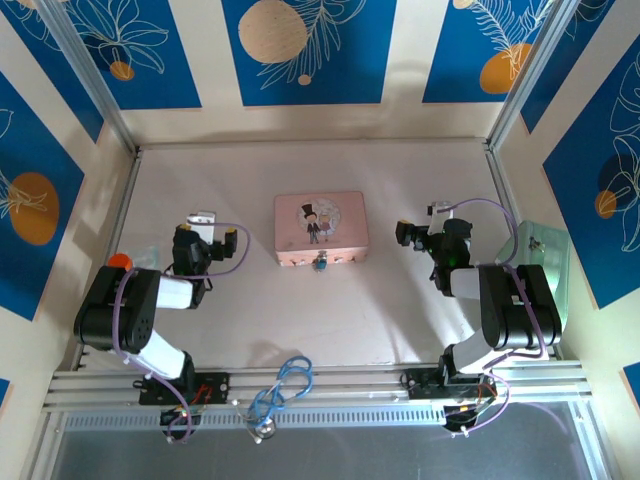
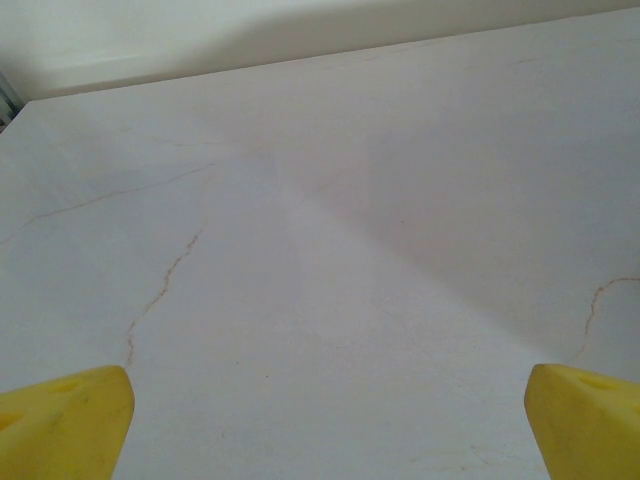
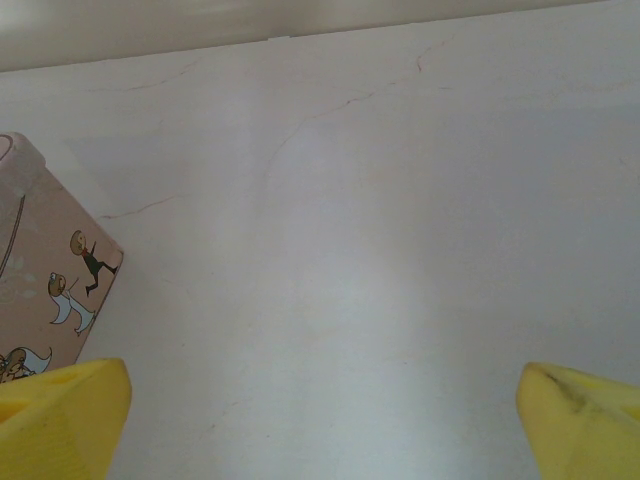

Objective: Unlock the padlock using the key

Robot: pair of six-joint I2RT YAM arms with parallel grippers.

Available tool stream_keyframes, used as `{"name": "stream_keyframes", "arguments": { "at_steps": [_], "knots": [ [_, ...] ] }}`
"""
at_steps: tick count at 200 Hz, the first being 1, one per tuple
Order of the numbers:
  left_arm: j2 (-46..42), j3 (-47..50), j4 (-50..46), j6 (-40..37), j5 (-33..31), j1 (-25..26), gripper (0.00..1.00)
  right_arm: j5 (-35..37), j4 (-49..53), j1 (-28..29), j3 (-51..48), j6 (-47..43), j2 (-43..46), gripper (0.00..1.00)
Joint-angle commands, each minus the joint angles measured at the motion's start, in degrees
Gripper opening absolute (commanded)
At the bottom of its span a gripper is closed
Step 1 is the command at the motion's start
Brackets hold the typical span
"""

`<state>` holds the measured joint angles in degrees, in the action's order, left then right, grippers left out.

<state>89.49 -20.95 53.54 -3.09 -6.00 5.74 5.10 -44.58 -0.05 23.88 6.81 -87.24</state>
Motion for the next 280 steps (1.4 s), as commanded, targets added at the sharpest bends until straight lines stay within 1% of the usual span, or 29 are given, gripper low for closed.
{"name": "stream_keyframes", "arguments": {
  "at_steps": [1,45,146,153,158,164,171,180,184,188,194,199,203,210,216,223,230,236,247,255,266,280],
  "knots": [
    [0.24,-0.58,0.43,0.37,0.59,-1.06,1.0,-0.01,-1.33,0.05,0.14,-0.92,0.05,0.99],
    [0.16,-0.85,-0.19,0.81,2.12,-1.75,0.99,-0.01,-1.35,0.05,0.18,-0.88,0.05,0.99],
    [0.11,-0.8,-0.28,0.72,2.13,-1.78,1.0,-0.01,-1.52,0.05,0.01,-0.92,0.2,0.99],
    [-0.02,-0.79,-0.06,0.61,2.02,-1.71,1.0,1.56,-1.24,0.45,0.4,-0.23,0.95,0.99],
    [-0.89,-1.38,-1.37,0.67,1.33,-1.69,1.0,4.91,2.29,1.34,1.84,-0.05,2.83,0.99],
    [-3.18,-3.04,-5.84,0.99,0.0,-1.57,1.0,8.93,11.86,2.66,5.51,0.18,6.14,0.99],
    [-6.78,-7.6,-16.85,1.68,-2.93,-1.4,1.0,12.74,25.08,3.83,11.86,1.91,9.72,0.99],
    [-9.92,-14.23,-28.99,4.39,-9.21,-1.17,0.99,18.13,43.29,5.25,21.58,11.05,13.4,0.99],
    [-11.13,-16.76,-33.28,7.28,-12.0,-1.17,0.99,18.25,51.17,5.4,26.0,15.85,14.53,0.99],
    [-12.18,-19.28,-37.47,10.48,-13.02,-1.36,0.99,16.49,57.9,5.37,29.43,20.11,15.26,0.99],
    [-14.01,-22.51,-42.83,14.96,-11.61,-1.59,0.99,12.26,64.55,5.26,34.17,26.04,16.04,0.99],
    [-14.92,-24.86,-46.26,18.02,-9.26,-1.53,0.99,9.68,67.59,5.27,36.5,30.07,16.54,0.99],
    [-15.46,-26.45,-48.78,20.93,-6.8,-1.4,0.98,8.02,69.17,5.55,37.24,31.3,16.78,0.99],
    [-15.78,-28.51,-51.38,25.79,-0.91,-1.07,0.95,7.83,69.6,6.35,36.31,35.61,17.19,0.99],
    [-15.69,-29.46,-52.0,28.75,3.73,-0.22,0.9,4.7,68.21,6.33,34.64,37.64,17.15,1.0],
    [-15.54,-30.41,-53.72,31.83,5.08,1.94,0.86,2.56,67.08,7.17,33.33,39.71,16.94,0.98],
    [-15.59,-30.88,-55.59,33.72,4.6,4.97,0.85,3.69,68.35,9.74,33.32,40.95,16.76,0.97],
    [-15.75,-30.92,-56.4,34.43,4.36,7.94,0.84,8.56,70.17,13.94,33.97,40.99,16.81,0.96],
    [-16.38,-30.54,-58.3,35.35,1.87,14.01,0.84,21.41,73.09,24.66,35.78,40.09,16.54,0.96],
    [-16.74,-29.72,-59.05,36.36,0.72,18.3,0.85,27.21,73.86,32.96,36.91,39.5,15.35,0.95],
    [-17.13,-28.48,-59.96,39.04,0.42,22.78,0.85,31.24,73.9,41.57,38.19,40.18,12.98,0.94],
    [-18.21,-25.72,-60.21,44.14,0.42,26.03,0.86,34.21,74.9,49.41,39.91,41.75,9.14,0.89]
  ]
}}
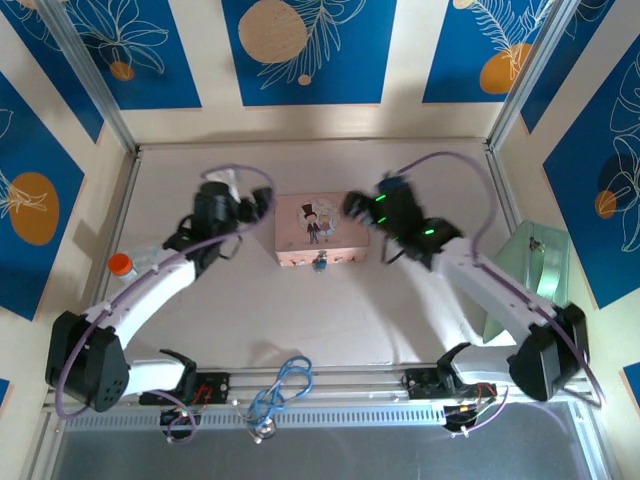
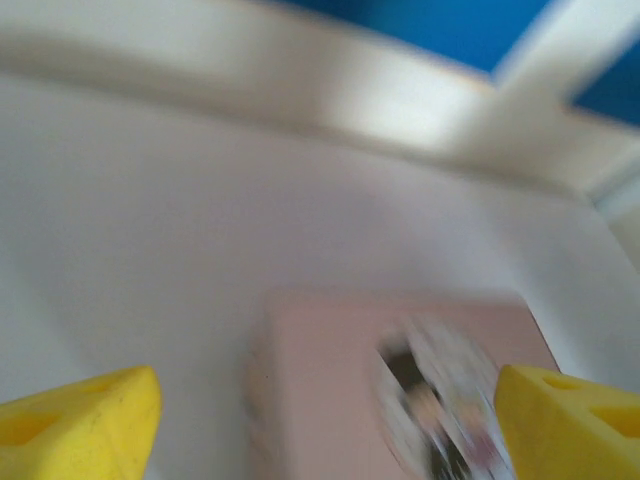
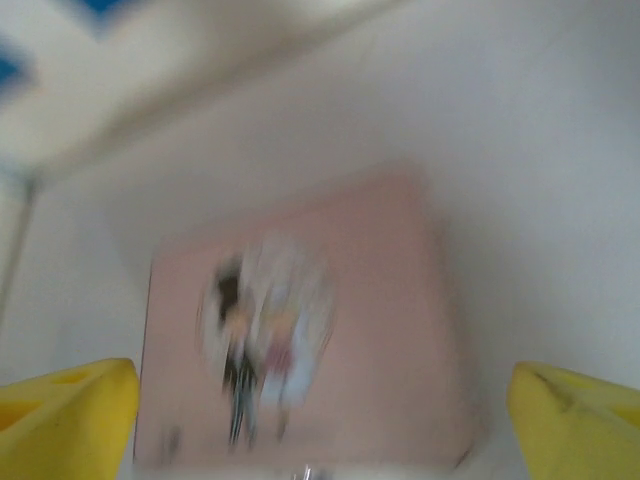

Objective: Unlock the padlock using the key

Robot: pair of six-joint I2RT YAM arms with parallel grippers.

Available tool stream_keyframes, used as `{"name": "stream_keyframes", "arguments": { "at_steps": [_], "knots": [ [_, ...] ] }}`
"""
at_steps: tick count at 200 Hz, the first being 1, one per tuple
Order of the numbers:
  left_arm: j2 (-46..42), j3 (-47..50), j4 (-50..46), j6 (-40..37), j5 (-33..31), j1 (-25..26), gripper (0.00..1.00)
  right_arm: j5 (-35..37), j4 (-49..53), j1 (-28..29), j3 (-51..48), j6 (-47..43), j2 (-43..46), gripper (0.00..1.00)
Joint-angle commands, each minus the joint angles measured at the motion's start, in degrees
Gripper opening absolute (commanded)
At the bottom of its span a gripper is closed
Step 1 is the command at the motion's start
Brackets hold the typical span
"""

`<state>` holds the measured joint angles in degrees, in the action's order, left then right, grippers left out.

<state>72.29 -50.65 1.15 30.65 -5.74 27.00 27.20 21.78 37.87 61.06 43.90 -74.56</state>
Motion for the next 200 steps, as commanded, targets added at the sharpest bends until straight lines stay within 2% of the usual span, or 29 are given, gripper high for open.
{"name": "stream_keyframes", "arguments": {
  "at_steps": [1,11,22,43,66,86,101,116,128,146,164,200],
  "knots": [
    [-1.14,4.25,-7.78,10.83,0.18,4.87,0.86,12.32,8.54,11.99,2.79,4.77,-3.78,0.89],
    [-2.7,7.36,-6.11,14.89,0.62,5.56,0.87,14.46,8.6,16.0,3.42,6.79,-6.07,0.89],
    [-4.04,10.38,-3.51,17.81,1.33,5.69,0.88,13.78,7.52,18.42,3.82,8.21,-8.76,0.88],
    [-3.44,10.64,-4.2,17.73,2.03,5.62,0.87,11.79,9.37,19.48,5.72,13.52,-13.51,0.81],
    [-1.47,10.65,-2.16,18.57,5.3,5.69,0.86,16.93,5.98,22.67,3.65,13.8,-12.28,0.82],
    [0.1,11.31,0.46,21.69,8.17,5.68,0.85,13.81,5.4,21.54,4.14,11.08,-12.56,0.82],
    [0.95,12.42,3.1,23.77,9.06,5.69,0.85,16.39,7.48,21.42,4.68,12.34,-12.26,0.82],
    [2.24,11.93,2.69,23.92,9.03,5.64,0.85,18.16,0.12,22.08,0.51,9.35,-9.47,0.84],
    [3.23,10.75,2.15,23.81,9.57,5.56,0.85,18.2,-5.03,21.44,-3.09,10.57,-8.64,0.86],
    [4.37,10.13,3.21,24.81,10.05,5.55,0.85,13.96,-7.06,19.08,-4.58,9.79,-10.18,0.8],
    [5.64,10.15,4.44,26.67,10.41,5.6,0.84,13.43,-0.07,17.93,-2.14,10.6,-12.64,0.79],
    [7.57,11.18,8.41,30.69,10.68,5.6,0.84,1.06,-2.05,13.48,-5.86,10.61,-13.21,0.77]
  ]
}}
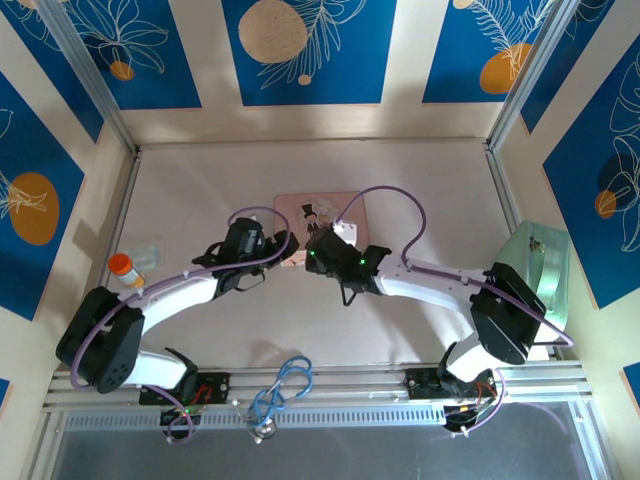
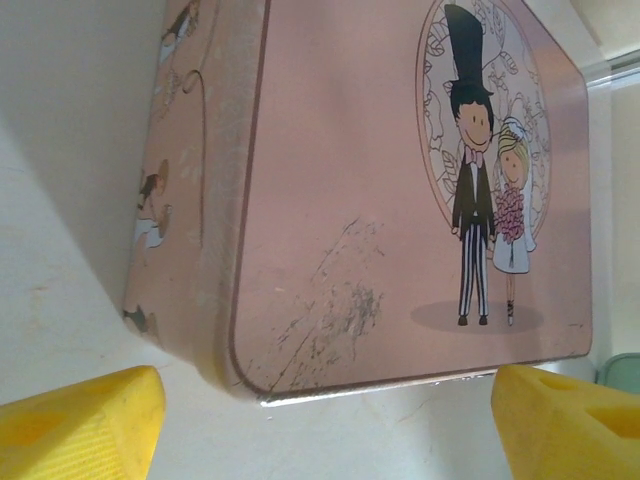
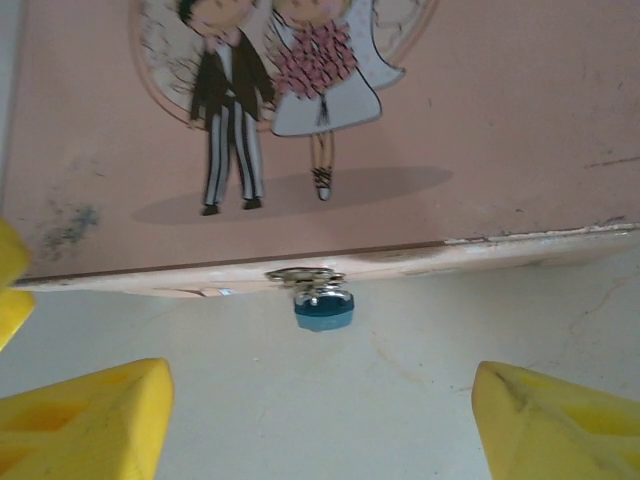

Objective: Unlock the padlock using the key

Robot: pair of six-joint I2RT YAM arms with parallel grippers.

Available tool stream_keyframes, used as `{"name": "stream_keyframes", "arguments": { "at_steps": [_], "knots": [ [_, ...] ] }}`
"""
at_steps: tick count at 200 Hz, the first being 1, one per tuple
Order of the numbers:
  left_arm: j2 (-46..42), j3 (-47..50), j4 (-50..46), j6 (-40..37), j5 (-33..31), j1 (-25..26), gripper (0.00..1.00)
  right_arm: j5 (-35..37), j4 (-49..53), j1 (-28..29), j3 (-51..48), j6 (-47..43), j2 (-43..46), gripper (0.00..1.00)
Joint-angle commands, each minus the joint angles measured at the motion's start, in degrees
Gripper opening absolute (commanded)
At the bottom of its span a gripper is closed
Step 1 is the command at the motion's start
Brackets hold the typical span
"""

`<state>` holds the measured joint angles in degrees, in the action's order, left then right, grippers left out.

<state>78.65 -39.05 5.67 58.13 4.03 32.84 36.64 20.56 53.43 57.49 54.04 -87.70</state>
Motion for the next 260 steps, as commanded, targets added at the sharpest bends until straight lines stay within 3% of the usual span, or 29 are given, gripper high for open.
{"name": "stream_keyframes", "arguments": {
  "at_steps": [1,24,68,116,147,198,260],
  "knots": [
    [1.27,-0.42,3.9,3.22,0.9,-0.23,0.84,-8.58,-1.02,-2.05,-2.52,0.59,0.0,0.77],
    [1.83,-1.57,2.85,3.22,0.0,-0.3,0.83,-10.73,-4.56,-1.09,-5.13,2.98,-0.26,0.77],
    [3.26,-3.16,-0.72,3.06,-0.54,-1.31,0.82,-10.3,1.59,-0.84,-0.03,5.03,-5.08,0.76],
    [1.77,-2.83,-2.42,3.05,0.09,-2.08,0.81,-9.6,1.55,-0.98,1.74,7.13,-5.75,0.76],
    [0.8,-2.14,-2.18,3.02,2.29,-1.78,0.79,-8.71,-1.28,-1.1,1.35,1.4,-7.99,0.72],
    [-2.7,0.46,-2.86,5.01,-1.11,0.11,0.76,-9.19,-10.73,-2.92,-2.05,-5.17,-9.29,0.64],
    [-1.82,1.64,1.01,7.19,-1.57,2.64,0.75,-10.01,-15.12,-4.63,-2.42,-6.07,-13.13,0.55]
  ]
}}
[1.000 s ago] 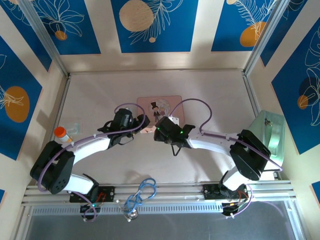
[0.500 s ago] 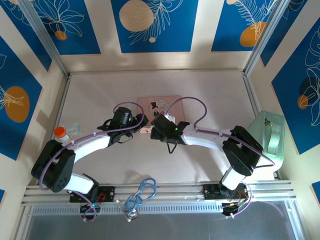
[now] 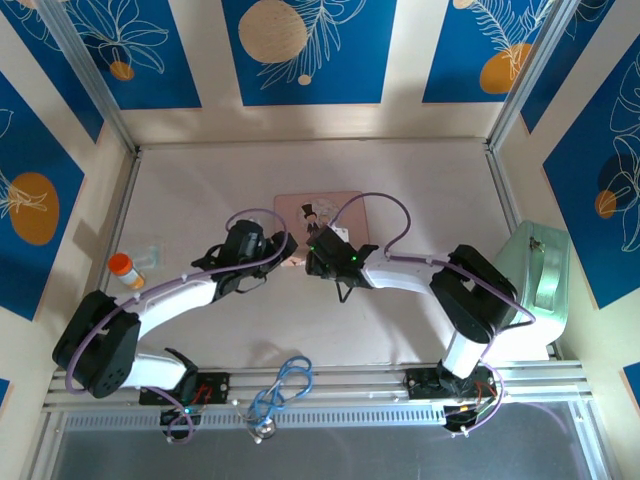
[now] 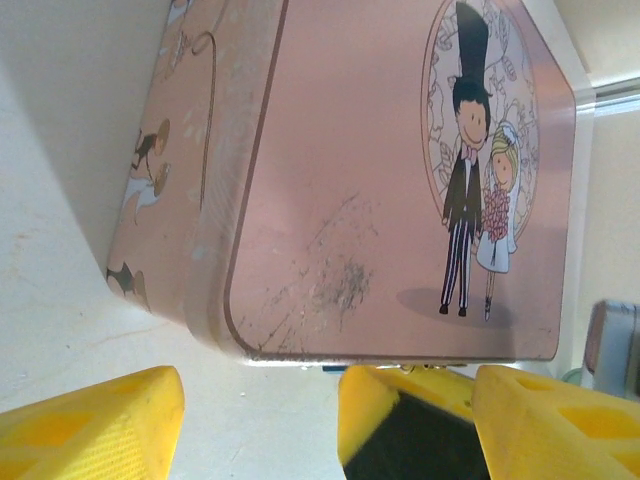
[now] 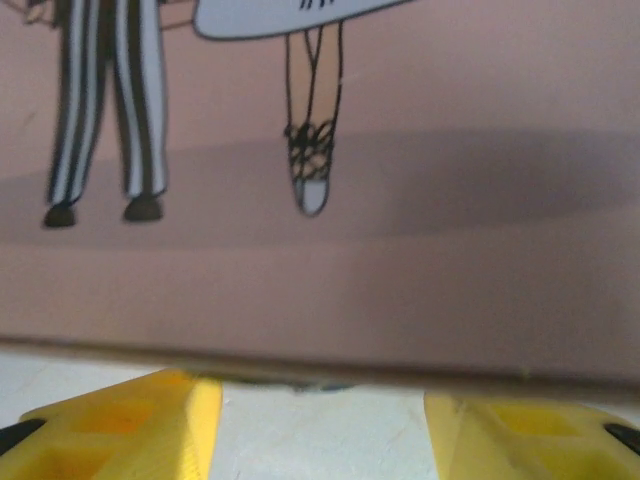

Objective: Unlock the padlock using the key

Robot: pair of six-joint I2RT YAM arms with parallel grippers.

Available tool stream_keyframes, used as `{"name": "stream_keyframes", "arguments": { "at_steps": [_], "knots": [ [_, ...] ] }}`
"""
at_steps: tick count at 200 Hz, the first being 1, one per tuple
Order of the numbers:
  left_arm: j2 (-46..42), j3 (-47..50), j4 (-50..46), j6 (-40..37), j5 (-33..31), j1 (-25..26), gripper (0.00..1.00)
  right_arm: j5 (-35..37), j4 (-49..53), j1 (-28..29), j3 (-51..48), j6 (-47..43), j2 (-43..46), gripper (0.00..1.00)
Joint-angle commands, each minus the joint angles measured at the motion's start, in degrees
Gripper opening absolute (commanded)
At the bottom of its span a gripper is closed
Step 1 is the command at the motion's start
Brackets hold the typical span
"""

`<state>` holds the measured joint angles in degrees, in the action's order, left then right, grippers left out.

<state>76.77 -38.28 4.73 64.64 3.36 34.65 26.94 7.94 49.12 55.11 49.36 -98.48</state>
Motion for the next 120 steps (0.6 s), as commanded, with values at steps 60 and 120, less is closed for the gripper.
{"name": "stream_keyframes", "arguments": {
  "at_steps": [60,120],
  "knots": [
    [-0.19,1.52,1.98,-2.14,-0.26,0.72,0.68,1.23,-3.7,0.07,0.2,-1.28,-3.52,0.45],
    [1.2,2.95,4.94,-2.49,1.66,0.68,0.54,4.04,-2.21,1.85,1.65,-2.8,-3.73,0.37]
  ]
}}
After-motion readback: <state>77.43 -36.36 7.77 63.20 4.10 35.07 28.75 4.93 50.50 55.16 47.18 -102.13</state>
